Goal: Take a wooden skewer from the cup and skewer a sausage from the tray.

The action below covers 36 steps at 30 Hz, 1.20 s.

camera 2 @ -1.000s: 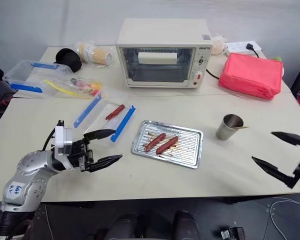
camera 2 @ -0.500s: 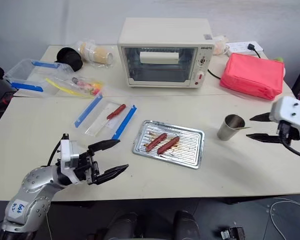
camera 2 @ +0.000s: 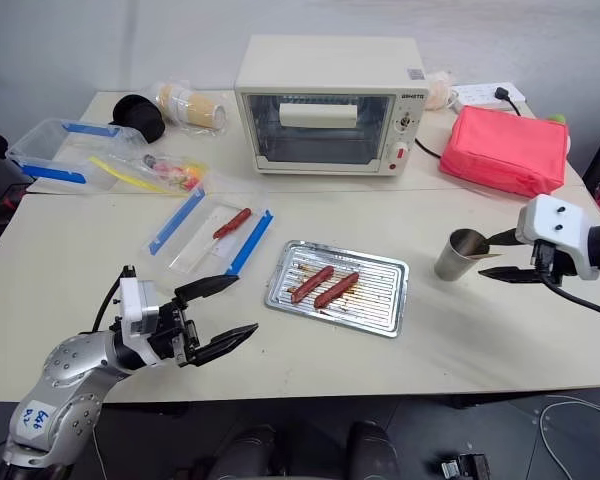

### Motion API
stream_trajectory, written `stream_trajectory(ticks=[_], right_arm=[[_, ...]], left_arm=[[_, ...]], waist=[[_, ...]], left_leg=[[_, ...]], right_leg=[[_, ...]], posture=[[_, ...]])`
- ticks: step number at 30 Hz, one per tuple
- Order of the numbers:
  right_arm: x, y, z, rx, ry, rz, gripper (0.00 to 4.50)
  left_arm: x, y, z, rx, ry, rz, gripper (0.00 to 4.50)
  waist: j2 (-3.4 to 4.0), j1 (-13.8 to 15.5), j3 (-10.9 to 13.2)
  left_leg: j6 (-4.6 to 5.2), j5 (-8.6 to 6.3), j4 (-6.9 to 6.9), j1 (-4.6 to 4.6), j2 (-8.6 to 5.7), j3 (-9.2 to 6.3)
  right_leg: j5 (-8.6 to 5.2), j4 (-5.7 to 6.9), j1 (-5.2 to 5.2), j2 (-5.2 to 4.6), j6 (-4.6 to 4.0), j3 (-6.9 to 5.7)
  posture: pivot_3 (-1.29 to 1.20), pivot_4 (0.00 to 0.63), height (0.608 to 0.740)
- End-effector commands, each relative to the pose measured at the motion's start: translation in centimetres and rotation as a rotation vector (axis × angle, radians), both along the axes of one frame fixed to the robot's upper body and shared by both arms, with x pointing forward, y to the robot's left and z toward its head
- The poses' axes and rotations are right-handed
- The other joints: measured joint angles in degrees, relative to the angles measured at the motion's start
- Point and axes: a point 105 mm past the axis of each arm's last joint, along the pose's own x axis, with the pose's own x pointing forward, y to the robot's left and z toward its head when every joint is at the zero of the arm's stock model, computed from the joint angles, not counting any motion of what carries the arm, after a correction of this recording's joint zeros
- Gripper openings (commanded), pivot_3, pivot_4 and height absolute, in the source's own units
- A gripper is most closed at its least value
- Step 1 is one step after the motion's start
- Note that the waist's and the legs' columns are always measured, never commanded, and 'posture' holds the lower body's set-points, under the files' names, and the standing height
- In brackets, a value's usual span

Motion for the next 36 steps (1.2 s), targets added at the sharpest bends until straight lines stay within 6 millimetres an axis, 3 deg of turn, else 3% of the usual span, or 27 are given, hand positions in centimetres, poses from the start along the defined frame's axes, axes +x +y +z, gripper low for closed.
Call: stream_trajectory(ticks=[1, 7, 15, 27, 36], right_arm=[[0.2, 0.7, 1.1, 0.004, -0.050, 0.033, 1.99], [0.2, 1.0, 1.3, -0.003, -0.056, 0.051, 0.04], [0.5, 1.2, 2.6, -0.001, -0.070, 0.057, 0.04], [-0.2, 1.5, 7.2, 0.088, -0.030, 0.070, 0.04], [0.6, 1.7, 4.0, 0.018, 0.027, 0.072, 0.04]], left_arm=[[-0.2, -0.2, 0.8, 0.001, -0.047, -0.004, 4.50], [-0.2, -0.1, 0.8, 0.003, -0.042, -0.002, 4.50], [-0.1, -0.2, 0.7, 0.002, -0.043, -0.002, 4.50], [0.2, -0.3, 0.4, -0.004, -0.047, 0.000, 4.50], [0.7, -0.5, 0.3, -0.009, -0.055, -0.002, 4.50]], waist=[[0.00, 0.0, 0.0], [0.01, 0.0, 0.0], [0.04, 0.0, 0.0], [0.06, 0.0, 0.0], [0.06, -0.1, 0.0]], left_leg=[[0.00, 0.00, 0.01, 0.00, 0.00, 0.01], [0.01, -0.01, 0.06, -0.02, 0.00, 0.00], [0.00, -0.03, 0.08, -0.01, 0.01, 0.00], [-0.03, -0.07, 0.09, -0.05, 0.02, -0.06], [-0.05, -0.10, 0.08, -0.06, 0.03, -0.05]], right_leg=[[0.00, 0.00, 0.00, 0.00, 0.00, -0.03], [0.00, 0.03, 0.00, -0.01, 0.00, -0.12], [0.00, 0.02, 0.00, -0.02, 0.00, -0.13], [0.00, -0.02, -0.01, -0.05, 0.00, 0.01], [0.00, -0.02, -0.02, -0.03, 0.00, 0.05]], posture=[[0.00, 0.150, 0.740], [0.00, 0.150, 0.740], [0.00, 0.150, 0.740], [0.00, 0.150, 0.740], [0.00, 0.150, 0.740]])
